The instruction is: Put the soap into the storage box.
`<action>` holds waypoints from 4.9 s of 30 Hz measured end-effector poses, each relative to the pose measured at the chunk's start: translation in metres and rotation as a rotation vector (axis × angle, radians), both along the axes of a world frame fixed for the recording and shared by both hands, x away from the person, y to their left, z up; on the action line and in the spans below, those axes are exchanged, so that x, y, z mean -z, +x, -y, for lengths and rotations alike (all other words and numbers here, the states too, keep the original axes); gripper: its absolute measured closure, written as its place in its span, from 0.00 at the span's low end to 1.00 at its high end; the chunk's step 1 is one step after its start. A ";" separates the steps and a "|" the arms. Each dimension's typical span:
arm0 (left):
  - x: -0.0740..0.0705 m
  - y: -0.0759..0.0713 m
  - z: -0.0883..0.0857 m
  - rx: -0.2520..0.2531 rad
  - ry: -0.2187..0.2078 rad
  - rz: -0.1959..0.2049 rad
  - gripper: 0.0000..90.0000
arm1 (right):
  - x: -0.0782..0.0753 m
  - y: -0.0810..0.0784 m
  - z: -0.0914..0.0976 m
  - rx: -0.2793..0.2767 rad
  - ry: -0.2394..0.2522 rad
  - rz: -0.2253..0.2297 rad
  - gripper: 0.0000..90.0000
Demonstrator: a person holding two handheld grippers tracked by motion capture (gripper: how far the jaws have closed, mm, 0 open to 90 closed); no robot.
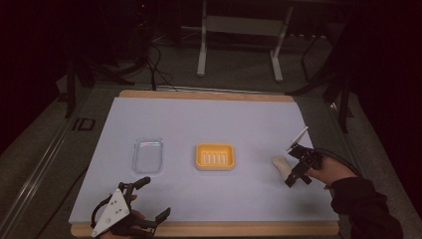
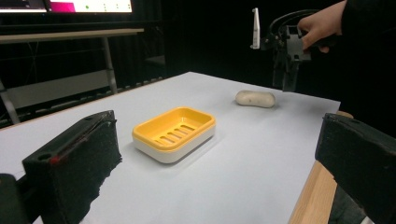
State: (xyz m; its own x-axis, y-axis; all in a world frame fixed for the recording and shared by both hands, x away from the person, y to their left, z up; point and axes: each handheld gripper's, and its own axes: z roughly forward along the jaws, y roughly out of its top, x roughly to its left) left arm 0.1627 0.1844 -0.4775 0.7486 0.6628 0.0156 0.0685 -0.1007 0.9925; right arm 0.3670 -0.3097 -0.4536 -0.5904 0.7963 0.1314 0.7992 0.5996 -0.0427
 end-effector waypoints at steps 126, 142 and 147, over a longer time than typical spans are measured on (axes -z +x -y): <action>0.001 0.000 0.002 0.018 0.014 -0.015 0.00 | -0.005 0.007 -0.034 -0.640 0.216 0.224 0.55; 0.002 0.001 0.002 0.019 0.016 -0.017 0.00 | -0.028 0.013 -0.049 -0.740 0.199 0.230 0.55; 0.002 0.000 0.002 0.019 0.017 -0.017 0.00 | -0.037 0.015 -0.057 -0.771 0.190 0.231 0.55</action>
